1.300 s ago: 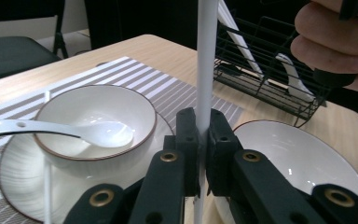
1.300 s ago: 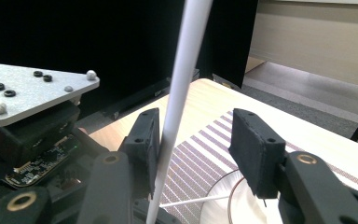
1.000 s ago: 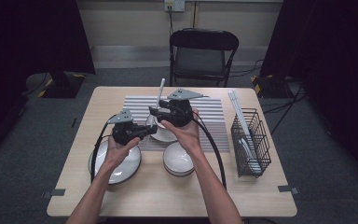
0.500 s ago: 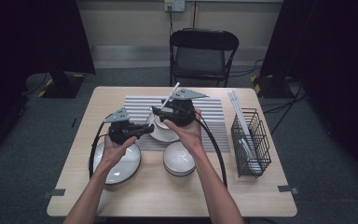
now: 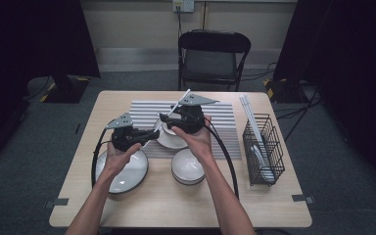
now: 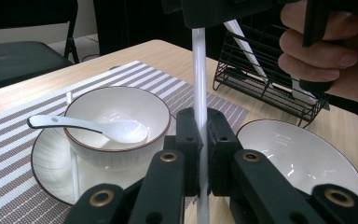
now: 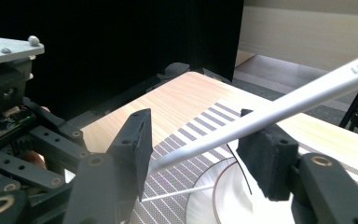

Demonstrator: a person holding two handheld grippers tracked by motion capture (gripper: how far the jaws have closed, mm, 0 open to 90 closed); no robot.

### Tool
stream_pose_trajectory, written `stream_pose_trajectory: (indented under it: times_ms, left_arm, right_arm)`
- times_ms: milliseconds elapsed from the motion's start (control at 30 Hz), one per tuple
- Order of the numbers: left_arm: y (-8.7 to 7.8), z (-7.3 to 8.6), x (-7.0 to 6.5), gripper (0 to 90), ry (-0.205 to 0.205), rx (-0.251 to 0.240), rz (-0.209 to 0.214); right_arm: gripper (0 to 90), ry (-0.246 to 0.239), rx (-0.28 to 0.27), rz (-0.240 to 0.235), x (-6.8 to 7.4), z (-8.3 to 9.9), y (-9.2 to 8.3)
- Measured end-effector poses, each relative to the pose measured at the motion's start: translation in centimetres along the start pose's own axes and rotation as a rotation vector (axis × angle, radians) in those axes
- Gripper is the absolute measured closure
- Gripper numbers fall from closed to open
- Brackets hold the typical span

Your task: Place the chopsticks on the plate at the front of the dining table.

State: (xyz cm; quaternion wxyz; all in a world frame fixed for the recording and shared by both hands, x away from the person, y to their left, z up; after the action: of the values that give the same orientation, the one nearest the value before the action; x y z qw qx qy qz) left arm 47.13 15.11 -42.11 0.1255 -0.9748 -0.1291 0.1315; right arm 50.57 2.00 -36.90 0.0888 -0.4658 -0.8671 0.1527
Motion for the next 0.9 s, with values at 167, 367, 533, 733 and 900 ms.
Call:
stream_pose_trajectory:
  times_ms: [167,367,533,733,900]
  left_arm:
    - [0.0,-0.1,0.1,85.9,-0.006,-0.012,0.000]
    - [0.0,0.1,0.2,85.8,-0.005,-0.006,0.006]
    - [-0.1,0.1,0.2,85.7,-0.004,-0.002,0.003]
    - [0.0,0.2,0.3,85.7,-0.007,-0.003,0.002]
    - [-0.1,0.2,0.3,85.7,-0.009,-0.002,0.005]
  right_arm:
    - [42.4,0.007,0.005,0.008,-0.4,0.2,0.0]
    - [40.5,0.008,0.004,0.022,-0.8,0.2,-0.1]
    - [38.7,0.010,0.012,0.028,-0.9,0.7,0.0]
    - [36.6,0.016,0.023,0.034,-1.1,1.1,0.3]
    - [34.9,0.025,0.023,0.031,-1.3,1.3,0.2]
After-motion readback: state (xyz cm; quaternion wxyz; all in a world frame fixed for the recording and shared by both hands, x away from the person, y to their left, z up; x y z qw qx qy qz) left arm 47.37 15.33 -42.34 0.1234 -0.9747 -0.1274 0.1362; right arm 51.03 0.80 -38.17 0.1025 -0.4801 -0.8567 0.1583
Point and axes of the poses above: each handheld gripper's, and its own axes: y roughly forward along the jaws, z roughly out of its underside, x roughly to its left, the point moved 7 cm from there along y, roughly forward along the jaws, and after that the axes turned 15 degrees about z, right-handed, at the moved point
